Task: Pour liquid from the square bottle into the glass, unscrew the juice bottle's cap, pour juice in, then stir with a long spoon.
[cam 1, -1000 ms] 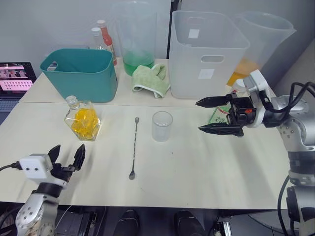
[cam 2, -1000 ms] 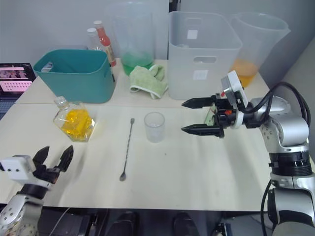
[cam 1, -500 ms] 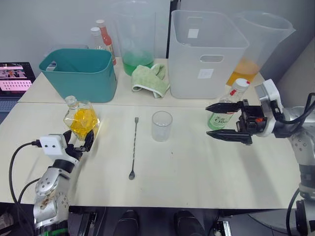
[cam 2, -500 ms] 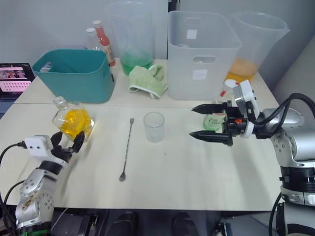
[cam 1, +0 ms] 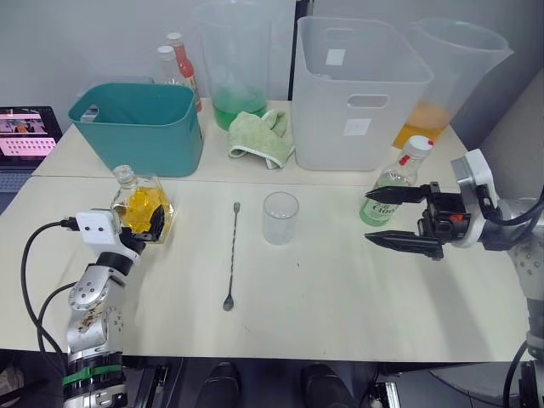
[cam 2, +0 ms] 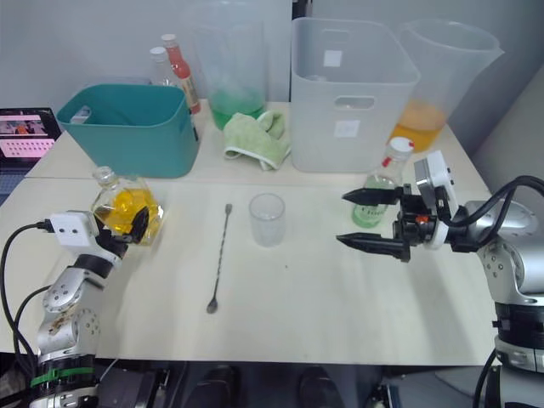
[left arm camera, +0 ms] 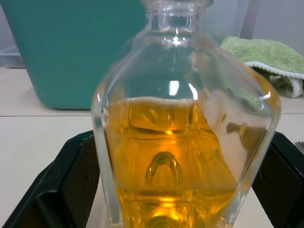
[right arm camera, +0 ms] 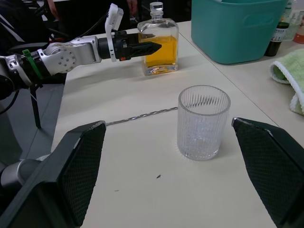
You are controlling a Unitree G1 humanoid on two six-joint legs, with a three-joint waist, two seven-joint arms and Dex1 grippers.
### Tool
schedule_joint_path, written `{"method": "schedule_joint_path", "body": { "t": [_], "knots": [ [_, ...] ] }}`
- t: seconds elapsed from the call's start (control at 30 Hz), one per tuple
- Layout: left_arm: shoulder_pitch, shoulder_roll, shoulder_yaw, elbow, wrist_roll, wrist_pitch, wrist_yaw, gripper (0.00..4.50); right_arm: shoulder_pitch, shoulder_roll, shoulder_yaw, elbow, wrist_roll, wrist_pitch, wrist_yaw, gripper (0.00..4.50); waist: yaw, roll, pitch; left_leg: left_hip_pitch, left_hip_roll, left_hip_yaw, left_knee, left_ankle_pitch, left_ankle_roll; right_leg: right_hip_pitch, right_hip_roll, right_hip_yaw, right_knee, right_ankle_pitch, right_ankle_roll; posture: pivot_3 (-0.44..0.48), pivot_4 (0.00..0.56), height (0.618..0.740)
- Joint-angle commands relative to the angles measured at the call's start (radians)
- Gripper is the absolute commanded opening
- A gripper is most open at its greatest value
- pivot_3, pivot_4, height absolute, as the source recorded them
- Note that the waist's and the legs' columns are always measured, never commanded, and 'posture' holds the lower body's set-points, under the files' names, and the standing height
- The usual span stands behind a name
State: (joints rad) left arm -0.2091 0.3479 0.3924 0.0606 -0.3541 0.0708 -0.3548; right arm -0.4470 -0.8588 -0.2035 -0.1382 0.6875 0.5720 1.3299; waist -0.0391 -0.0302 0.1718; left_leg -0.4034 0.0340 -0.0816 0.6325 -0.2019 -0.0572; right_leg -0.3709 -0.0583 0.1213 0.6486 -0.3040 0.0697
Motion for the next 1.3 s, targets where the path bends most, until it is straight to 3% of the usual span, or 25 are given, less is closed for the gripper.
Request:
{"method": "schedule_joint_path", "body": {
  "t": [0.03,0.07,0.37,0.77,0.9,1.03,1.17,1.3],
  "knots": [
    [-0.012,0.008,-0.006,-0.005,0.008,0.004,0.021,3.05,0.003,-0.014,-0.027,-0.042,0.021,-0.005,-0.015,4.50,0.000,0.000,0.000,0.000,0.000,0.000,0.000,0.000,0.000,0.000,0.000,0.000,0.000,0.000,0.000,0.000,0.150,0.740],
    [-0.011,0.008,-0.008,-0.003,0.012,0.002,0.023,2.81,0.002,-0.013,-0.026,-0.045,0.023,-0.003,-0.019,4.50,0.000,0.000,0.000,0.000,0.000,0.000,0.000,0.000,0.000,0.000,0.000,0.000,0.000,0.000,0.000,0.000,0.150,0.740],
    [-0.006,0.021,0.030,-0.048,-0.042,-0.015,-0.004,2.80,-0.010,-0.006,-0.018,-0.050,0.032,0.002,-0.034,4.50,-0.001,0.000,0.000,0.000,0.000,0.000,0.000,0.000,0.000,0.000,0.000,0.000,0.000,0.000,0.000,0.000,0.150,0.740],
    [0.043,0.266,0.023,-0.431,-0.460,0.341,-0.333,2.80,0.010,-0.019,-0.028,-0.053,0.068,0.022,-0.010,4.50,0.004,-0.003,0.002,-0.016,0.000,-0.001,0.002,0.000,0.000,-0.018,-0.001,-0.001,0.008,0.001,0.000,0.000,0.150,0.740],
    [0.023,0.345,-0.023,-0.497,-0.565,0.456,-0.431,2.80,0.036,-0.027,-0.045,-0.071,0.082,0.030,-0.010,4.50,0.002,-0.002,0.002,-0.015,0.000,-0.001,0.002,0.000,0.000,-0.018,0.000,-0.002,0.008,0.000,0.000,0.000,0.150,0.740],
    [-0.015,0.393,-0.100,-0.536,-0.592,0.524,-0.493,2.80,0.079,-0.044,-0.073,-0.100,0.105,0.040,-0.014,4.50,-0.004,-0.001,0.003,-0.014,0.000,-0.001,0.003,0.001,0.000,-0.017,0.000,-0.001,0.009,0.000,0.000,0.000,0.150,0.740],
    [-0.072,0.403,-0.210,-0.545,-0.538,0.514,-0.573,2.80,0.147,-0.068,-0.132,-0.146,0.138,0.059,-0.030,4.50,-0.004,-0.001,0.004,-0.013,0.000,-0.001,0.003,0.002,0.000,-0.018,0.001,-0.001,0.011,0.000,0.000,0.000,0.150,0.740],
    [-0.141,0.345,-0.354,-0.506,-0.460,0.481,-0.625,2.80,0.221,-0.101,-0.186,-0.198,0.182,0.105,-0.044,4.50,0.000,-0.001,0.004,-0.013,0.000,0.000,0.004,0.002,0.000,-0.017,0.001,-0.001,0.012,0.000,0.000,0.000,0.150,0.740]
  ]
}}
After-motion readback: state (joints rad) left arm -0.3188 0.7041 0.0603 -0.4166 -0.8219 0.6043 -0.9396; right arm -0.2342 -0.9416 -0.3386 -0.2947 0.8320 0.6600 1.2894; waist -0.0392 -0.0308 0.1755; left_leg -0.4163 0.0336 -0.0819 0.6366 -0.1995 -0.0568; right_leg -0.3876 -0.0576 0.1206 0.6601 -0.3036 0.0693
